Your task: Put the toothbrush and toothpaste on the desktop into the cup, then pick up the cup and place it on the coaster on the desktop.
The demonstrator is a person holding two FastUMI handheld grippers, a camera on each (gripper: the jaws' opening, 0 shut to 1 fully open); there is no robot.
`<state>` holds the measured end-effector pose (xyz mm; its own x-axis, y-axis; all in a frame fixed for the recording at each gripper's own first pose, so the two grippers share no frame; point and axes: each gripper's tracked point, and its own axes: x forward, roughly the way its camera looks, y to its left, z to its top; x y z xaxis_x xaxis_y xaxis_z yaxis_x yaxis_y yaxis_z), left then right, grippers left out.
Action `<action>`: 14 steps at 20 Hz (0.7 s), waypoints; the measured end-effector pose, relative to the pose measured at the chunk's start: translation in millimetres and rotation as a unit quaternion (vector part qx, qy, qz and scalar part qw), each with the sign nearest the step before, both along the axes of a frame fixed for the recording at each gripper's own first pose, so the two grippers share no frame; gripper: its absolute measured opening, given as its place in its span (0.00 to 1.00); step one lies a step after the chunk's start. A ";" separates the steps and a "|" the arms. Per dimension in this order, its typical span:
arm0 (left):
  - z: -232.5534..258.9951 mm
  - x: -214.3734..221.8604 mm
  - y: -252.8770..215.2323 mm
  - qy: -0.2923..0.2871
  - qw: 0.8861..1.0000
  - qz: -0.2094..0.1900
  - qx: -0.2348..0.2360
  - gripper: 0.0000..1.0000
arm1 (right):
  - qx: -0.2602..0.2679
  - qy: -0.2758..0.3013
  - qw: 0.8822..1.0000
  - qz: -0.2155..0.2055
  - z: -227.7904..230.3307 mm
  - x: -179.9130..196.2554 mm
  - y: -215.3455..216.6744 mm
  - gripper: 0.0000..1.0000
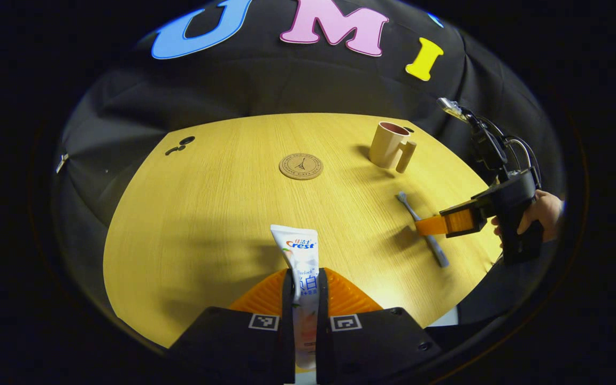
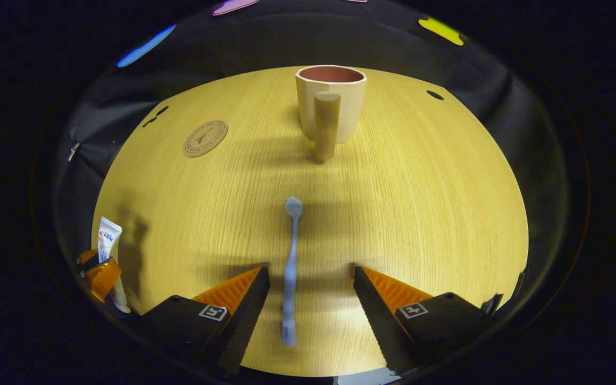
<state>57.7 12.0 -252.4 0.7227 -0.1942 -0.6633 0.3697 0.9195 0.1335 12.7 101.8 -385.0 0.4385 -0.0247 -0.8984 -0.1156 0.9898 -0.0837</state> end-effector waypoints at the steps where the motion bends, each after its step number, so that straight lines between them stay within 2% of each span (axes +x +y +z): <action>1: -0.7 -0.7 0.6 0.001 1.000 -0.002 -0.001 0.20 | -0.002 0.004 1.000 -0.003 -3.1 -1.2 0.4 0.99; 10: -3.5 0.7 8.0 0.009 1.000 -0.020 -0.008 0.20 | -0.016 0.028 0.999 -0.018 -4.3 -3.0 1.1 0.93; 11: -3.4 1.0 7.1 0.009 1.000 -0.023 -0.010 0.20 | -0.016 0.024 0.999 -0.025 -4.5 0.1 2.3 0.90; 12: -3.9 0.9 7.2 0.009 1.000 -0.027 -0.011 0.20 | -0.016 0.024 0.999 -0.031 -5.6 -0.8 3.2 0.80; 13: -3.4 0.8 6.9 0.009 0.999 -0.031 -0.013 0.20 | -0.016 0.024 0.999 -0.033 -4.4 -1.6 5.7 0.66; 14: -2.9 0.4 6.9 0.009 0.999 -0.035 -0.014 0.20 | -0.017 0.025 0.999 -0.034 -5.1 -2.8 7.7 0.58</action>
<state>58.1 19.0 -255.3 0.6953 -0.2629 -0.6689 0.4353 0.8946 0.1008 10.0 109.5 -390.1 0.3893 -0.0828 -0.9174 -0.0538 0.9922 -0.1123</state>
